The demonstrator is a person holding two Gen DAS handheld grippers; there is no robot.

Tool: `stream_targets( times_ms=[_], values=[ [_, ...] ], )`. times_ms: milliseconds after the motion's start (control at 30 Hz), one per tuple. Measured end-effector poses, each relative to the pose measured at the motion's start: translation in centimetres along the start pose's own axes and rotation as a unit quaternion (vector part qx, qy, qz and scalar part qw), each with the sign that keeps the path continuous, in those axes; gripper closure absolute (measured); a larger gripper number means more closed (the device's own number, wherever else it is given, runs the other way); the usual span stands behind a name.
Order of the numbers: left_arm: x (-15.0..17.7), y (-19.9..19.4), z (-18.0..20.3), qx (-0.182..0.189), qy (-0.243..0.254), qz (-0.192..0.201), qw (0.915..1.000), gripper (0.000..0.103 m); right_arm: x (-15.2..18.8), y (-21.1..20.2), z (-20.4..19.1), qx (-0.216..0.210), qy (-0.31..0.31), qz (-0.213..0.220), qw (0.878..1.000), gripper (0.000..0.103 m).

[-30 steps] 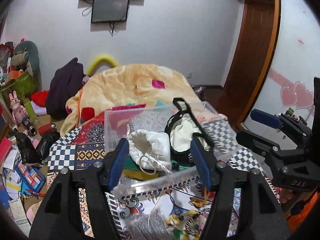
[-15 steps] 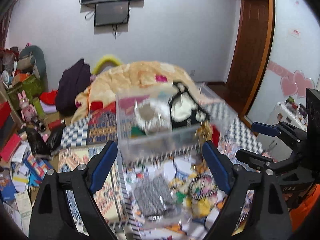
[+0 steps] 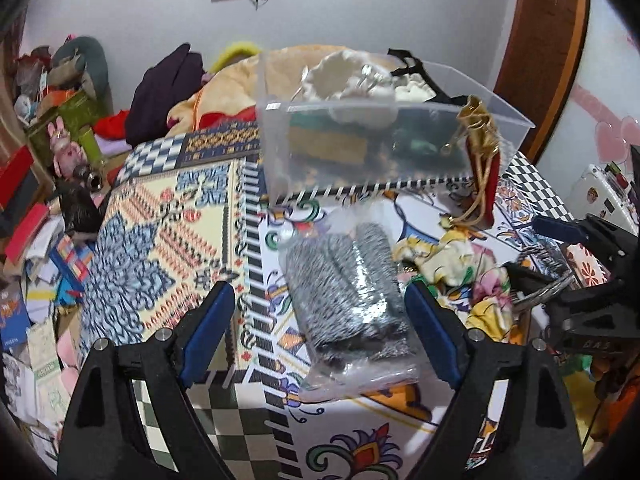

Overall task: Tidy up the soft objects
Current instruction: 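Grasp the silver sequined bag with the left tool while the right tool grasps the braided bracelet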

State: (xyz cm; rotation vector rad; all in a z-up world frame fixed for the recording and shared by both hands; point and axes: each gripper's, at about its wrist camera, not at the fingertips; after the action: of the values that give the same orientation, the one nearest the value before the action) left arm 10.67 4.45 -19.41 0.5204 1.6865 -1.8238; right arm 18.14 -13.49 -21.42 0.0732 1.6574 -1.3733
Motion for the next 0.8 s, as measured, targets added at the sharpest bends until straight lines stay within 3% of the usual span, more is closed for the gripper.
stream_targets(
  times_ms=[167, 267, 333, 400, 567, 700, 800],
  values=[
    [0.4, 0.2, -0.7, 0.008, -0.014, 0.001, 0.9999, 0.019, 1.3, -1.6, 2.4, 0.025, 0.023, 0.000, 0.999, 0.025],
    [0.5, 0.1, -0.7, 0.013, -0.014, 0.004, 0.9998, 0.035, 2.0, -2.0, 4.0, 0.021, 0.048, -0.003, 0.999, 0.026],
    [0.5, -0.1, -0.5, 0.016, -0.010, 0.005, 0.9998, 0.052, 2.2, -2.4, 4.7, 0.024, 0.058, -0.002, 0.998, 0.036],
    [0.6, -0.2, -0.3, 0.021, -0.007, 0.004, 0.9997, 0.061, 2.5, -2.8, 5.0, 0.017, 0.064, 0.001, 0.998, 0.038],
    [0.8, -0.5, 0.5, 0.014, 0.009, 0.009, 0.9998, 0.070, 2.5, -2.7, 3.6, 0.003, 0.037, 0.002, 0.999, 0.040],
    [0.9, -1.4, 0.8, 0.015, 0.010, 0.016, 0.9997, 0.074, 1.9, -2.0, 2.8, -0.016, 0.030, 0.008, 0.999, 0.057],
    [0.7, -2.2, 0.6, 0.013, 0.008, 0.027, 0.9995, 0.074, 1.5, -1.7, 2.6, -0.036, 0.031, 0.013, 0.999, 0.079]
  ],
)
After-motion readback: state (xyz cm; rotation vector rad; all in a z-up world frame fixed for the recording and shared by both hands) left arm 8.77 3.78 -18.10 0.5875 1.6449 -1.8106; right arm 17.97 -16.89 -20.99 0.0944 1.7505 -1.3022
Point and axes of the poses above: each gripper's, at about its wrist camera, not at the fingertips, and y roughly the way its jaws point, z to its right, x to its underside, and after that the axes turned 4 degrees about -y, right-handed
